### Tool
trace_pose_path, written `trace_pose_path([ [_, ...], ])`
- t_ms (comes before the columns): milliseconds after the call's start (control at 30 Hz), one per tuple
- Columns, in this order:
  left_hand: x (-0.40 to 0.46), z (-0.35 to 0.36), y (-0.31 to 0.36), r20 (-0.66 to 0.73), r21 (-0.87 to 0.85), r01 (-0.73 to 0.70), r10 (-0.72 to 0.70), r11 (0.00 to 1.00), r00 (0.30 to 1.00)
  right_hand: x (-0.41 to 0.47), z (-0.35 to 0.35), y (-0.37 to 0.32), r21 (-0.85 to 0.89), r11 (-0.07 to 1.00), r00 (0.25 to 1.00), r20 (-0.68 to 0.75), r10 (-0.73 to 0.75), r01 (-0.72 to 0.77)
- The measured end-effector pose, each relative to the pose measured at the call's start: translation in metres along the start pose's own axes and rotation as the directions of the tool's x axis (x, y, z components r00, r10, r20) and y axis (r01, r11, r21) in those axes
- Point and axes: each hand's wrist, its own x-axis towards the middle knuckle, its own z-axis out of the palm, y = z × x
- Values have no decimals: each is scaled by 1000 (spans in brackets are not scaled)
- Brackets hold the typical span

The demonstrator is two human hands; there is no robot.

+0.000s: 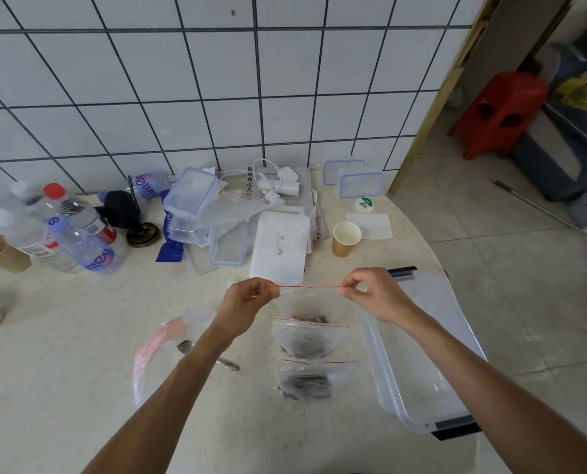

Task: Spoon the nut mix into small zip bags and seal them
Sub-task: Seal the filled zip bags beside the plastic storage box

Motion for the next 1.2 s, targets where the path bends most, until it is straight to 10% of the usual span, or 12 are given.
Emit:
trace_pose_path([
  [300, -3, -8, -1, 13, 76, -2, 1, 997, 1000, -12, 5, -2, 70, 997, 998, 60, 22, -26],
  [467, -10, -16, 3, 246, 153, -168, 127, 974, 961, -22, 15, -1, -22, 997, 986, 150, -71, 75],
  [867, -14, 12, 1, 359, 672, -418, 225, 611, 906, -36, 32, -9, -278, 948, 972, 216, -95, 155],
  [1200, -23, 21, 12, 381, 501, -450, 278, 739, 882, -38, 35, -16, -237, 962, 979, 177, -95, 137],
])
